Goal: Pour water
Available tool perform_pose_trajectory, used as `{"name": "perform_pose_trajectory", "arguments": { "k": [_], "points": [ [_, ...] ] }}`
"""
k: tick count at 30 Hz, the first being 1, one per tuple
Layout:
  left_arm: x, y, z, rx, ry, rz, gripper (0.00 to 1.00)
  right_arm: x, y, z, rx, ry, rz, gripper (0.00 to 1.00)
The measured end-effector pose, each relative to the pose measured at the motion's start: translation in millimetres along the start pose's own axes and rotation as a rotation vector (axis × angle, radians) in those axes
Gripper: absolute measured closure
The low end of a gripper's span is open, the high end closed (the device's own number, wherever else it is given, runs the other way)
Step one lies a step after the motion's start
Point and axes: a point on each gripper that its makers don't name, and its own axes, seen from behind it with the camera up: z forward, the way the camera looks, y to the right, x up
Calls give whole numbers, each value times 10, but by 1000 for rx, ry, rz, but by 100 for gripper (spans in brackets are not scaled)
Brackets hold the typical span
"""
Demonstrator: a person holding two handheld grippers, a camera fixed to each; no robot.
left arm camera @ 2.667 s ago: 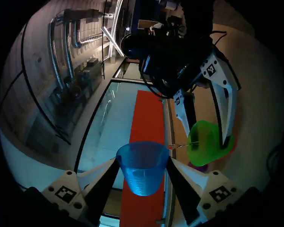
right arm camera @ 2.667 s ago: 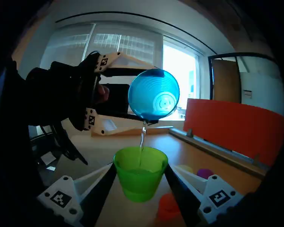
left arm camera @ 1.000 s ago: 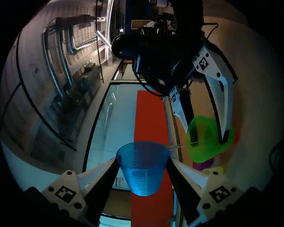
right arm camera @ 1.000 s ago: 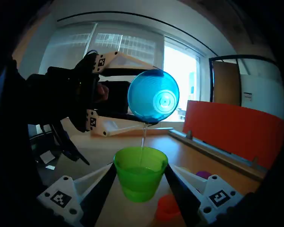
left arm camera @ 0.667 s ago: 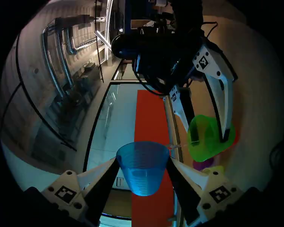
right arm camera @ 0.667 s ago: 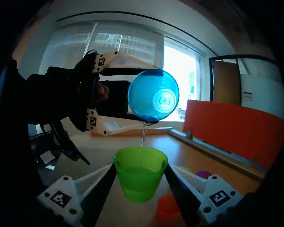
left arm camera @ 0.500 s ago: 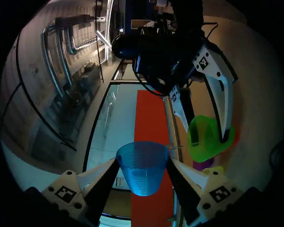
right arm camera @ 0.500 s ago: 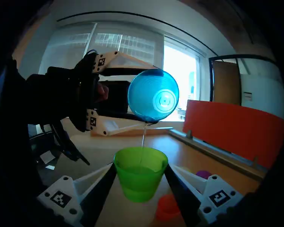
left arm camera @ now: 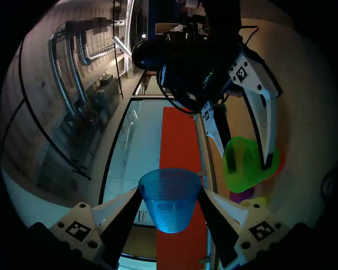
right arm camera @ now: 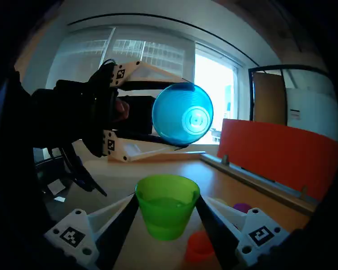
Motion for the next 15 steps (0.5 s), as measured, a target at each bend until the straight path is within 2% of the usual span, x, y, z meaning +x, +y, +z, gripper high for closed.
{"name": "perform_pose_trajectory", "arguments": {
  "k": [9,15],
  "points": [
    [-20,19,27,4,-3,-42,15,8,-2,3,-1,1,1,10],
    [-89,21,30,18,-25,-103,15,-2,-7,13,-2,5,1,10]
  ]
}}
